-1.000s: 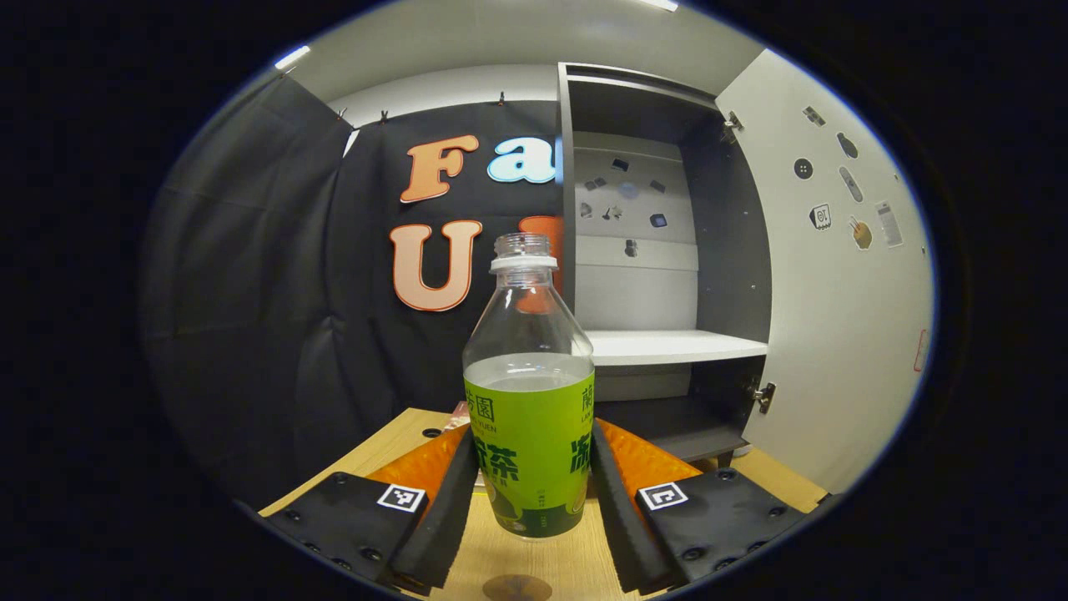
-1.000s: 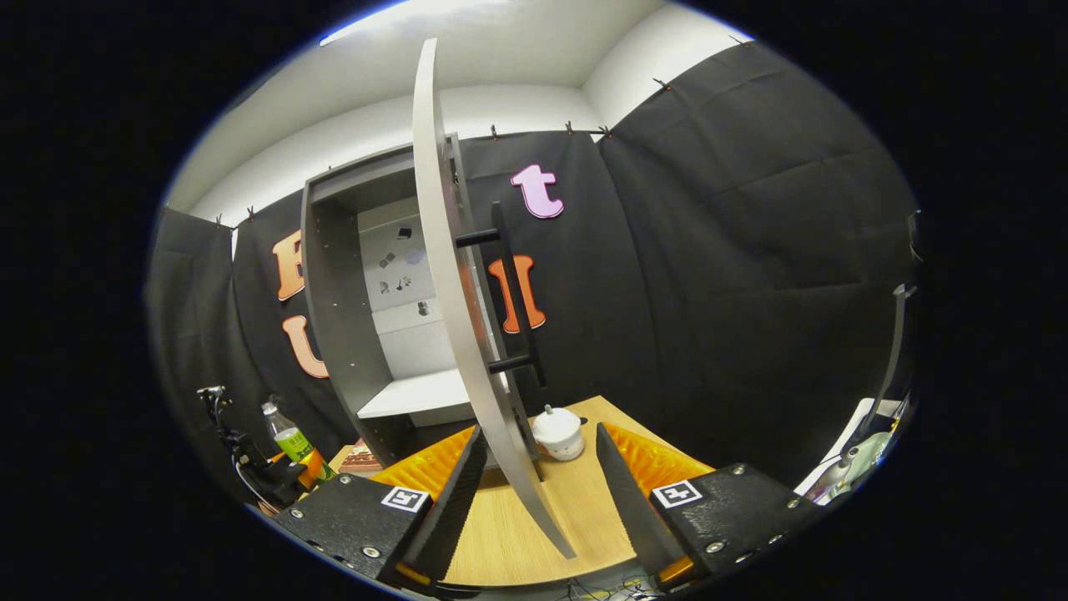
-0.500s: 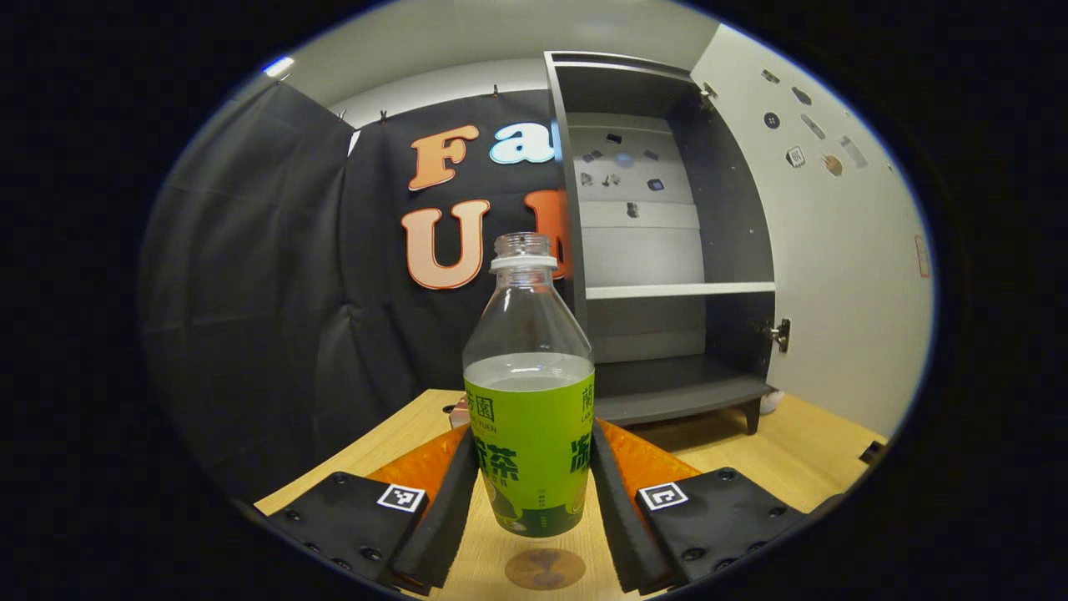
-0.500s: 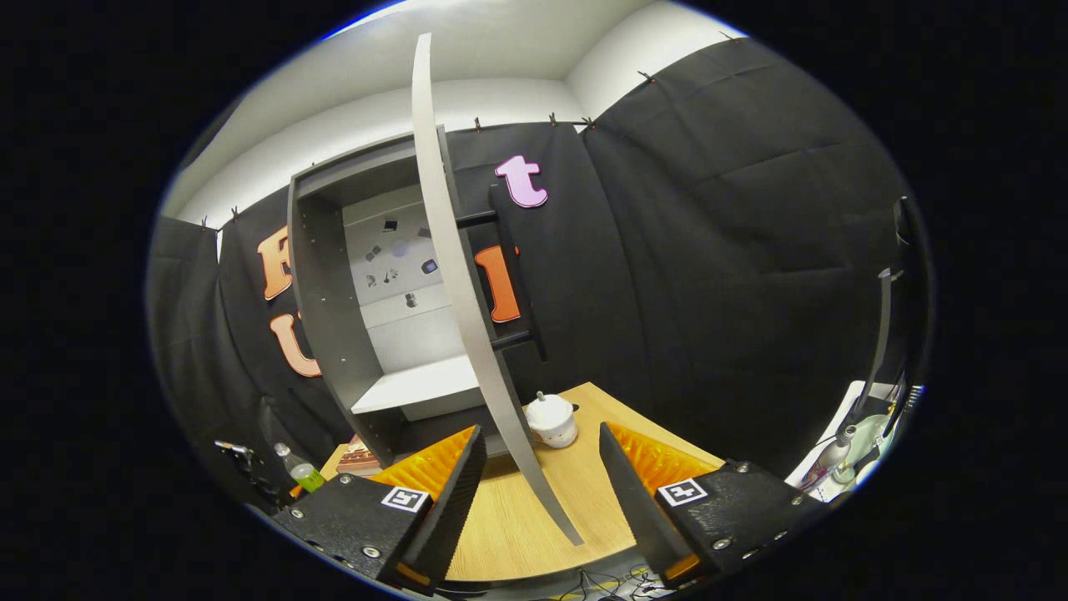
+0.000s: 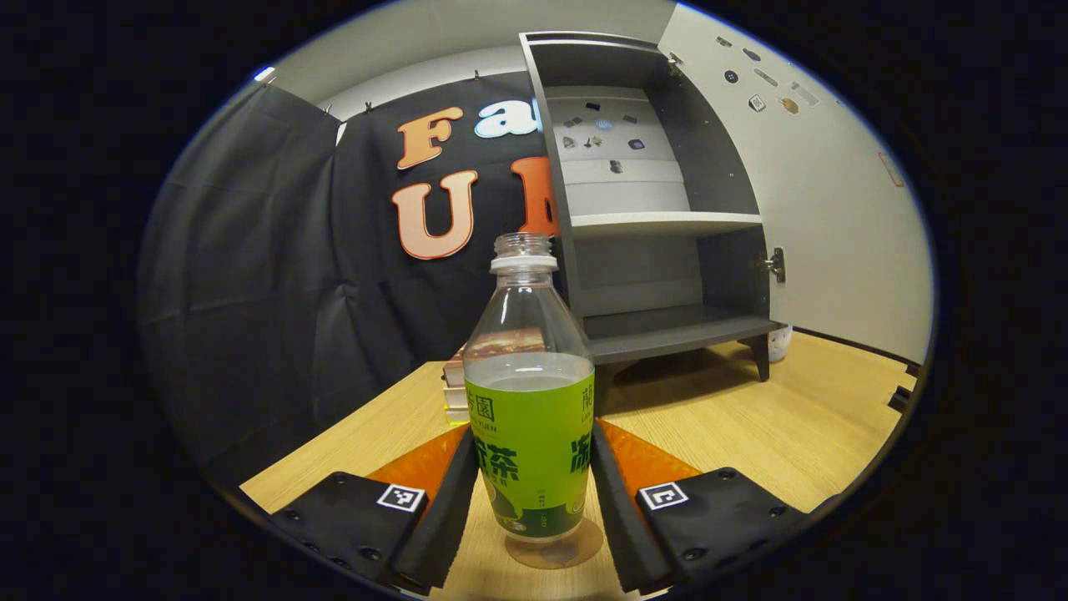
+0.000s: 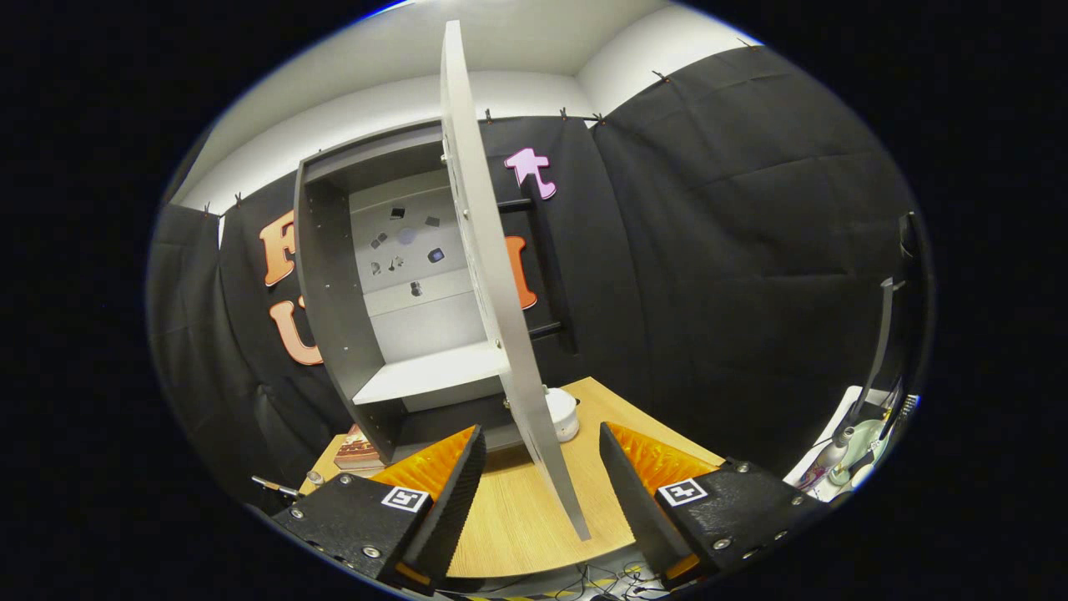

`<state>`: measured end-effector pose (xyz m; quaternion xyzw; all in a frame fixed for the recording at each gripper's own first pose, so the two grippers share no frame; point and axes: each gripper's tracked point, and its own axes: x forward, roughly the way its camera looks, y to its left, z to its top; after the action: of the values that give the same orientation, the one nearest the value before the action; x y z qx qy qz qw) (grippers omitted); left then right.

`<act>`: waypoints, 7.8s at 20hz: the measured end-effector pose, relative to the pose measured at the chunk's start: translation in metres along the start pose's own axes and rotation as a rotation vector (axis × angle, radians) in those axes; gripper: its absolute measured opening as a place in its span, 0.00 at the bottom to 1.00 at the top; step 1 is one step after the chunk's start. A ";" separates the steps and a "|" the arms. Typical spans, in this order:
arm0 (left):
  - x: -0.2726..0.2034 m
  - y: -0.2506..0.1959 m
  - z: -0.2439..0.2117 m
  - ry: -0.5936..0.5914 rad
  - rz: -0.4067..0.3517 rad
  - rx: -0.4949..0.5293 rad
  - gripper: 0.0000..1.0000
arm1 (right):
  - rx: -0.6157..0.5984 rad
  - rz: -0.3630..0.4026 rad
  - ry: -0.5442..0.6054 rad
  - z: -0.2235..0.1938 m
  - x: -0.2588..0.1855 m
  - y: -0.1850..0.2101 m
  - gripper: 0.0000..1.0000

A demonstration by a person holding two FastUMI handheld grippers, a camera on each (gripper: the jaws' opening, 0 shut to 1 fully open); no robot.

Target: Open the cabinet door with the right hand, grasp the bottle in the cabinet with the left hand and place it on the coaster, then close the cabinet door with the right hand.

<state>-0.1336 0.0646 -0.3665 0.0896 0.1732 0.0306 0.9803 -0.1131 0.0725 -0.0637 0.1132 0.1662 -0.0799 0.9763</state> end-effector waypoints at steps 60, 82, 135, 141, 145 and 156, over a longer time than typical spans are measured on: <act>-0.052 -0.039 0.166 -0.007 0.033 0.061 0.95 | -0.094 0.266 -0.134 0.077 0.067 -0.062 0.88; -0.020 -0.016 0.243 -0.053 0.119 0.009 0.95 | -0.112 0.742 -0.089 0.058 0.064 0.040 0.77; 0.047 0.216 0.265 -0.115 0.164 -0.215 0.95 | -0.107 0.607 -0.010 -0.010 0.137 0.228 0.96; 0.053 0.186 0.307 -0.131 0.075 -0.273 1.00 | -0.141 0.547 -0.121 0.018 0.134 0.213 0.96; 0.050 0.158 0.322 -0.136 0.041 -0.224 0.93 | -0.175 0.484 -0.159 0.036 0.113 0.167 0.96; 0.006 0.051 0.388 -0.245 -0.044 -0.156 0.97 | -0.255 0.352 -0.240 0.073 0.051 0.037 0.96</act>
<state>0.0048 0.0515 -0.0004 0.0123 0.0512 0.0115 0.9985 -0.0363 0.0841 -0.0073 0.0061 0.0355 0.1000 0.9943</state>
